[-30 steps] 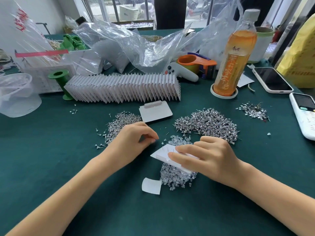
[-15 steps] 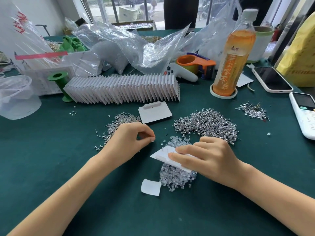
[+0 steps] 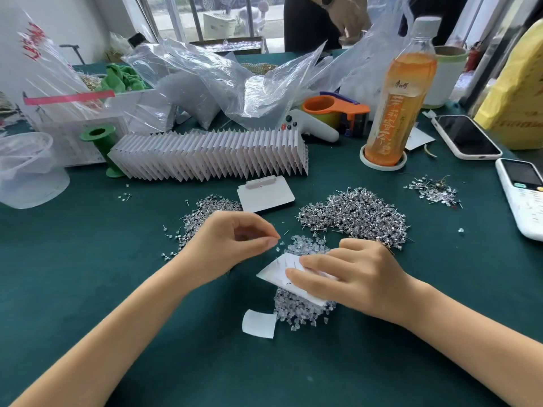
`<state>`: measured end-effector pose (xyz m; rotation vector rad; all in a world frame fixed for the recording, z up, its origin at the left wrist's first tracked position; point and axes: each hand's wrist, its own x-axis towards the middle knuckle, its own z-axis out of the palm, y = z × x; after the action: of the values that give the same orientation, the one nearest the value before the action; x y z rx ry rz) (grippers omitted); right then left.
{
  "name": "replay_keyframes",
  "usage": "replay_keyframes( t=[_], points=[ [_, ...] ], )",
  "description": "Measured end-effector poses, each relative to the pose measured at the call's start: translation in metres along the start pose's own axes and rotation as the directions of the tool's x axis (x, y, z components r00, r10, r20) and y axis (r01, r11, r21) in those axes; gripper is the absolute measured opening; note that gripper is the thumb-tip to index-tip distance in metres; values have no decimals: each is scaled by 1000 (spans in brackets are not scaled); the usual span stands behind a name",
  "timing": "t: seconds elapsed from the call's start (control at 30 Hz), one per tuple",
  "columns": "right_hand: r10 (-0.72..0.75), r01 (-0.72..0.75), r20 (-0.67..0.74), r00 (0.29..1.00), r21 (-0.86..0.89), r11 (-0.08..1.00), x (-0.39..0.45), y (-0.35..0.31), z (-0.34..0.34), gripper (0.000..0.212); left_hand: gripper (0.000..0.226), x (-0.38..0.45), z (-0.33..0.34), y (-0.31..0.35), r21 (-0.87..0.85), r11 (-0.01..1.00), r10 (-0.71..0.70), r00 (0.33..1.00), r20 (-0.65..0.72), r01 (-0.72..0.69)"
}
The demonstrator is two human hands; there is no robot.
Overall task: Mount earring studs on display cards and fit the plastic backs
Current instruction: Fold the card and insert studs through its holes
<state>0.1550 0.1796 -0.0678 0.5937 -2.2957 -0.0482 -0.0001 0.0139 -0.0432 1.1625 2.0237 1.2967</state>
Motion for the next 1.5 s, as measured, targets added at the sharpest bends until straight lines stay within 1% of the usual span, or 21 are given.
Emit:
replay_keyframes(
  t=[0.03,0.07,0.13,0.2,0.33,0.57,0.77,0.97,1.33,1.5],
  points=[
    [-7,7,10,1000,-11,1000,0,0,0,18,10,-1,1,5,-106,994,5,1000,16,-3],
    [-12,12,17,1000,-15,1000,-1,-1,1,23,15,-2,2,9,-167,986,29,999,34,-23],
    [-18,19,23,1000,-14,1000,0,-1,1,26,21,-6,6,16,-212,974,98,992,79,-79],
    [-23,23,18,1000,-14,1000,0,-1,1,25,22,-9,11,20,-181,977,138,983,119,-116],
    [-18,18,13,1000,-42,999,1,-2,1,27,18,-10,17,20,-110,986,141,978,152,-125],
    [-20,21,14,1000,-42,999,1,-3,1,21,16,-12,20,20,-177,982,87,983,159,-59],
    [-27,29,33,999,-43,999,1,-2,0,22,17,-10,22,19,-194,979,93,987,132,-66],
    [-29,30,28,999,-52,998,1,-3,1,17,16,-11,21,18,-184,981,83,985,154,-53],
    [-42,44,34,999,-44,998,0,-3,1,18,17,-10,20,18,-111,985,147,975,164,-129],
    [-43,44,13,999,-46,998,1,-3,1,14,18,-11,21,18,-54,982,185,968,168,-179]
  ],
)
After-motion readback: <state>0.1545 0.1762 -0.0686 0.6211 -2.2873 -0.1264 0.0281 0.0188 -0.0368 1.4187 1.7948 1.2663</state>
